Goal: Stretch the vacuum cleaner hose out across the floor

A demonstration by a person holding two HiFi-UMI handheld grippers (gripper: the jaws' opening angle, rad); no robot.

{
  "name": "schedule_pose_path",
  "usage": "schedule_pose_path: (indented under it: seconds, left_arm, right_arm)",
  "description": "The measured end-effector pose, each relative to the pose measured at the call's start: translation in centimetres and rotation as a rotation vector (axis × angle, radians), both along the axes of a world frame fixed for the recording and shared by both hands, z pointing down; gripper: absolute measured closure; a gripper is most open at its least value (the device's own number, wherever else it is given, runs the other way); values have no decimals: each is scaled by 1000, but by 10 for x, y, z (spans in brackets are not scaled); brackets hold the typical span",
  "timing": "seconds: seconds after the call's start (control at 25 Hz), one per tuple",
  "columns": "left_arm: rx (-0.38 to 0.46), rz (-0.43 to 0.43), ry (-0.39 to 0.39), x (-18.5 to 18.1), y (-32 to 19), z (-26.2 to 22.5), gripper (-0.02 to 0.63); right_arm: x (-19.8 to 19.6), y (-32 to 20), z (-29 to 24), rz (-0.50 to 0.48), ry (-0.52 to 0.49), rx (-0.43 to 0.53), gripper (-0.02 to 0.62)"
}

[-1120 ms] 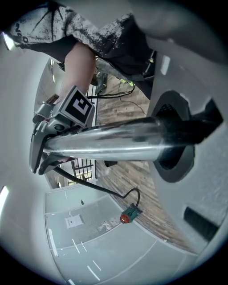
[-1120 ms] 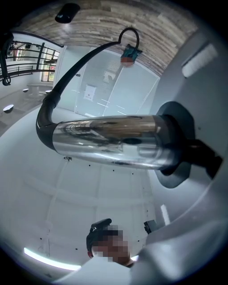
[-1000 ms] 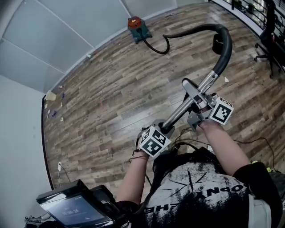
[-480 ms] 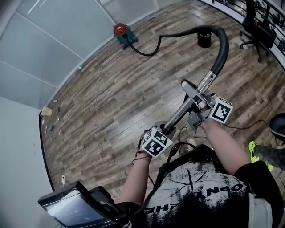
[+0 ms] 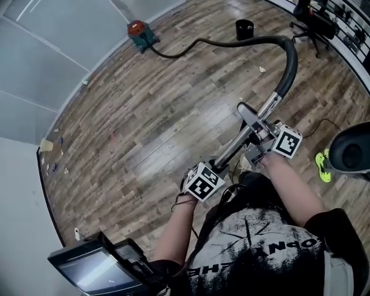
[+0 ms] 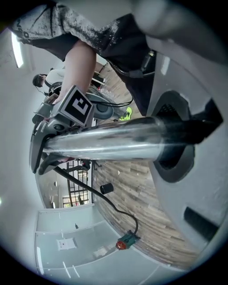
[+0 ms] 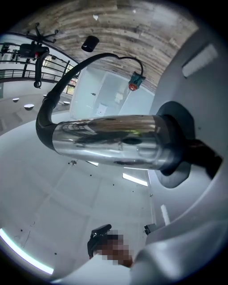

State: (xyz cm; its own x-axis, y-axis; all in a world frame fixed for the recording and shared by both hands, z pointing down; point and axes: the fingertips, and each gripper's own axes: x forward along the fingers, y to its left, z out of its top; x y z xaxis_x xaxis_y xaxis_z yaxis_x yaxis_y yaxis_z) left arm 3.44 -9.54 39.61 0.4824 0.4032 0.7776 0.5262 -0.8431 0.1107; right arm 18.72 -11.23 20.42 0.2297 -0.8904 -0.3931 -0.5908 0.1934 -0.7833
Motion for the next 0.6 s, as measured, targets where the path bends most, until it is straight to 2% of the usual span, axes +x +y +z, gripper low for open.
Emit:
schedule_pose_path:
  seconds: [0.16,0.4,0.6]
  left_arm:
    - [-30,5,-45,-33,22,9,517]
    - [-32,-16,-84,-49,43,18,517]
    - [-34,-54,-127,-58,84,28,517]
  right_arm:
    - [-25,16,17,3,-58,-32,541]
    - [-35,32,34,-21,-106,-38,541]
    - [-38,68,50,-59,-141,-38,541]
